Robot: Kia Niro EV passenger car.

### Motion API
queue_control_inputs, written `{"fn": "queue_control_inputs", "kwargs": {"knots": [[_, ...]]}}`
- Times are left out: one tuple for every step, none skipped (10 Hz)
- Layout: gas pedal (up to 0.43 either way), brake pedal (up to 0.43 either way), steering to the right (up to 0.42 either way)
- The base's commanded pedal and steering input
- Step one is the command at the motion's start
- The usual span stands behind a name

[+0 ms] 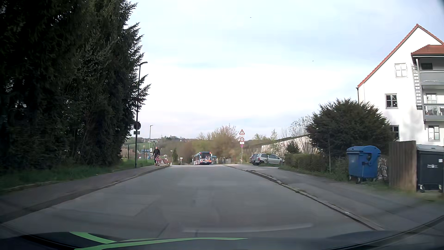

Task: Follow the waypoints while adhering to traffic rules and regulations

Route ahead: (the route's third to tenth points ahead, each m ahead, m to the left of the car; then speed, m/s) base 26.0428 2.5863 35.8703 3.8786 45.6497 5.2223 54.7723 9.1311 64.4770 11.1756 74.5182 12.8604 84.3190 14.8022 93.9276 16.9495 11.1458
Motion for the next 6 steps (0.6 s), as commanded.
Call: {"fn": "queue_control_inputs", "kwargs": {"knots": [[0.0,0.0,-0.01],[0.0,0.0,-0.01],[0.0,0.0,-0.009],[0.0,0.0,-0.01],[0.0,0.0,-0.01],[0.0,0.0,-0.01]]}}
